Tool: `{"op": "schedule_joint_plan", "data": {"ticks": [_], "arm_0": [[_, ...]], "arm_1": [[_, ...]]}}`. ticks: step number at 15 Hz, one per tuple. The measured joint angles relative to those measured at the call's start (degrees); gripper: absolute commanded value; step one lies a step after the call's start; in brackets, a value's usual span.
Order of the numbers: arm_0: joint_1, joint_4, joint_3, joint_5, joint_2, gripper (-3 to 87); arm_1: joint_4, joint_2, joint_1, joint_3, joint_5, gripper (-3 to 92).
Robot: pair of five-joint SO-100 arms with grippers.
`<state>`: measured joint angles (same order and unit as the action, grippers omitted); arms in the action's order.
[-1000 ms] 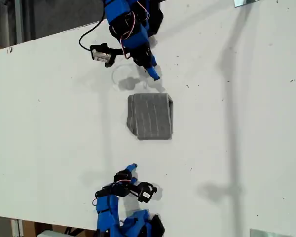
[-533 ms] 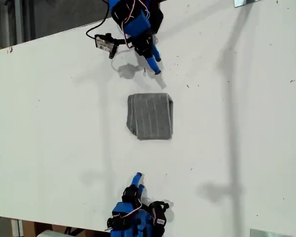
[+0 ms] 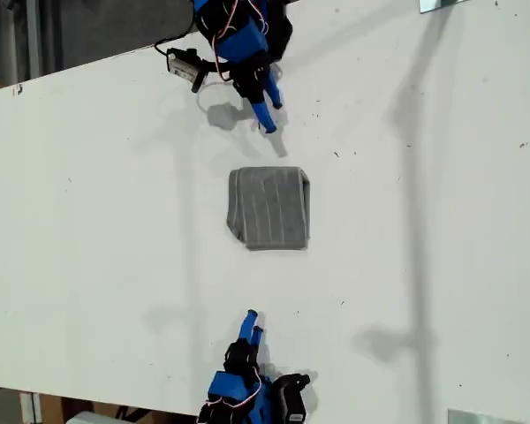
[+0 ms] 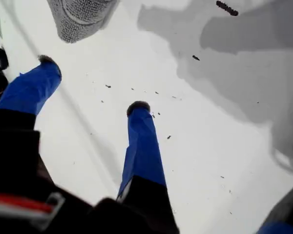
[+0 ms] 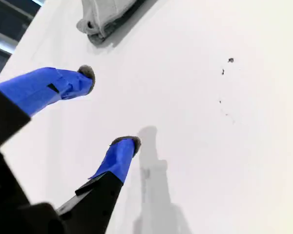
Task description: Grasp corners of a square towel and fold twice.
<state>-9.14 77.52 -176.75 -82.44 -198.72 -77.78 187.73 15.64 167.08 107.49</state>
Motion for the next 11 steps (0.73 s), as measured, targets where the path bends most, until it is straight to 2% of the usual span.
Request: {"op": "schedule_joint_plan", "data": {"ticks": [3, 8, 11], "arm_0": [[2.72, -0.88, -1.05, 0.97, 0.0, 22.6], [4.39, -1.76, -1.67, 19.95, 0.0, 19.1], [4.31, -1.76, -1.67, 21.27, 0.0, 19.1]], "arm_1": [[-0.26, 0.0, -2.64, 0.0, -0.26, 30.9], [-0.26, 0.0, -2.99, 0.0, -0.26, 30.9], [-0.26, 0.0, -2.9, 0.0, -0.26, 30.9]]}}
